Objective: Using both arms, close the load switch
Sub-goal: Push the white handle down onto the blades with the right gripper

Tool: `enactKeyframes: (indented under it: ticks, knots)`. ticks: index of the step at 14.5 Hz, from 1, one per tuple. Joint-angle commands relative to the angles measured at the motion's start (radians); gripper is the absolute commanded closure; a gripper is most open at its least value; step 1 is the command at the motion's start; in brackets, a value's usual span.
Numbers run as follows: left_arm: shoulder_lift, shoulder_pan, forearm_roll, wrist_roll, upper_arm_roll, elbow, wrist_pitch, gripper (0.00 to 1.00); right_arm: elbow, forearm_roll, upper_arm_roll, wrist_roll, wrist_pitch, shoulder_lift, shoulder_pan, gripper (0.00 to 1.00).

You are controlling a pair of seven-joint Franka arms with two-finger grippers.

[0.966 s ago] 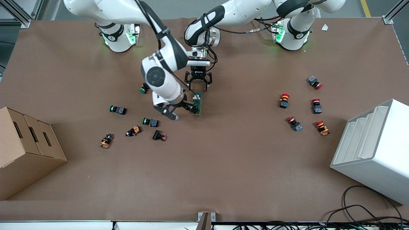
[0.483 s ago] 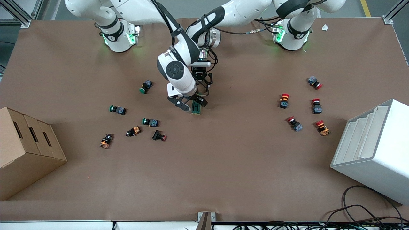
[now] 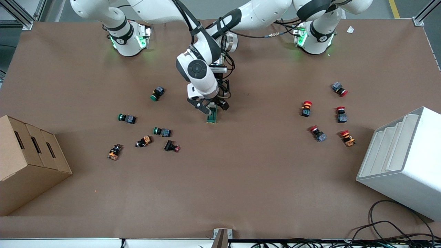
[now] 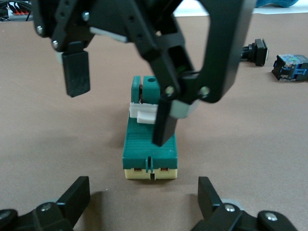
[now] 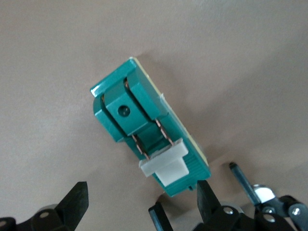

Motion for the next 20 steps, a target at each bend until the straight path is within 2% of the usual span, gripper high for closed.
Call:
enactKeyframes:
  ticks: [1,10,20]
  knots:
    - [0.017,-0.023,0.021,-0.019,0.014,0.019,-0.011,0.01,-0.006,0.038,-0.011,0.015,0.043,0.015,0.019,0.00]
    - [0.017,-0.031,0.021,-0.022,0.030,0.019,-0.011,0.01,0.042,0.038,-0.012,0.015,0.048,0.046,0.005,0.00]
    - [0.016,-0.031,0.027,-0.022,0.034,0.021,-0.011,0.01,0.114,0.033,-0.012,-0.017,0.037,0.048,-0.068,0.00]
